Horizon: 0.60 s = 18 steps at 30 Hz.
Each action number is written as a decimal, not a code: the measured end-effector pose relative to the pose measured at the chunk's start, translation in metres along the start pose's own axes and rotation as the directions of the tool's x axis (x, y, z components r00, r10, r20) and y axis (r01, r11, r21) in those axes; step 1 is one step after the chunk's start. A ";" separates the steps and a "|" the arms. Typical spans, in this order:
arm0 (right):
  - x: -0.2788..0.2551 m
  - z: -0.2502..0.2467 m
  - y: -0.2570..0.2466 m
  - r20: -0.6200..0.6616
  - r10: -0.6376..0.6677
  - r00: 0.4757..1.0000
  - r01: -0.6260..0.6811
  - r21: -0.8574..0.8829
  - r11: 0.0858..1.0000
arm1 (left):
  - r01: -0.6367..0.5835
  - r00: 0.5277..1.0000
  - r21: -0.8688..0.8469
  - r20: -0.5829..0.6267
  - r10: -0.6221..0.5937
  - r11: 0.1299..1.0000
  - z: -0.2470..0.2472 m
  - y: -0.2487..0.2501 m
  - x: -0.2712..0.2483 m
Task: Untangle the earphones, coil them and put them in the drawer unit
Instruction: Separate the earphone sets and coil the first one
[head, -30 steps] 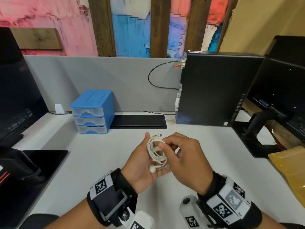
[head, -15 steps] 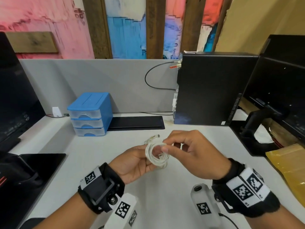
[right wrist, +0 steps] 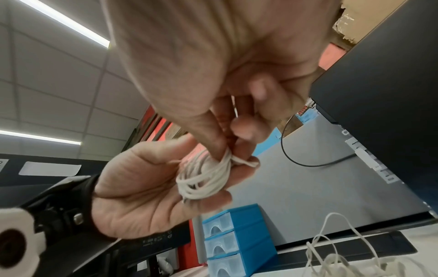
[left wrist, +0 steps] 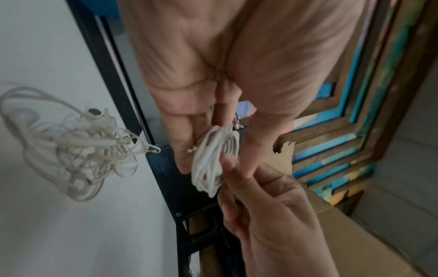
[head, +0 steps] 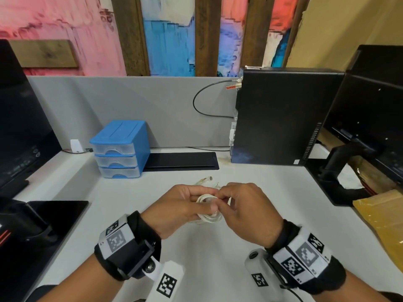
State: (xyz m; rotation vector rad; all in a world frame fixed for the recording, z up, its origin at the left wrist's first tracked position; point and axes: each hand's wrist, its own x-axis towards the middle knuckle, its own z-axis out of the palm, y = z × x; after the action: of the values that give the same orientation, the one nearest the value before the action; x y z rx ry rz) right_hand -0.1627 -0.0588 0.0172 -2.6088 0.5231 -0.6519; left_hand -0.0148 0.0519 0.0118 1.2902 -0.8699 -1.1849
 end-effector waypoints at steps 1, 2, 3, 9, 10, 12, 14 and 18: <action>0.000 0.000 0.000 -0.019 -0.006 1.000 0.006 0.003 1.000 | -0.040 0.999 0.046 0.007 0.039 0.998 0.000 -0.001 -0.001; 0.000 0.000 0.000 -0.046 -0.013 0.999 0.013 0.006 1.000 | -0.072 0.997 0.076 -0.010 0.073 0.994 0.001 -0.001 -0.001; 0.001 -0.001 0.000 -0.081 -0.018 0.997 0.019 0.013 1.000 | -0.101 0.994 0.094 -0.031 0.104 0.990 0.001 -0.001 -0.001; 0.000 -0.002 -0.003 -0.232 -0.033 0.972 0.050 0.065 0.997 | -0.159 0.983 0.216 -0.060 0.175 0.963 -0.003 0.010 -0.004; 0.000 -0.002 -0.003 -0.250 -0.037 0.967 0.057 0.075 0.996 | -0.155 0.984 0.223 -0.049 0.170 0.962 -0.004 0.013 -0.005; 0.000 -0.003 -0.004 -0.296 -0.063 0.953 0.093 0.090 0.992 | -0.143 0.989 0.232 0.009 0.145 0.962 -0.006 0.015 -0.008; 0.000 -0.003 -0.006 -0.330 -0.092 0.940 0.131 0.097 0.987 | -0.132 0.991 0.232 0.037 0.127 0.964 -0.007 0.017 -0.009; -0.001 -0.004 -0.007 -0.347 -0.131 0.929 0.162 0.061 0.985 | -0.169 0.981 0.190 -0.059 0.183 0.967 -0.006 0.018 -0.007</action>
State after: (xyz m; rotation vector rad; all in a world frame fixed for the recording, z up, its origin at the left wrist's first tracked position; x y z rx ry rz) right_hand -0.1633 -0.0536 0.0230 -2.4774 0.3892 -1.1646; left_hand -0.0076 0.0579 0.0294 1.3659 -1.0351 -0.9266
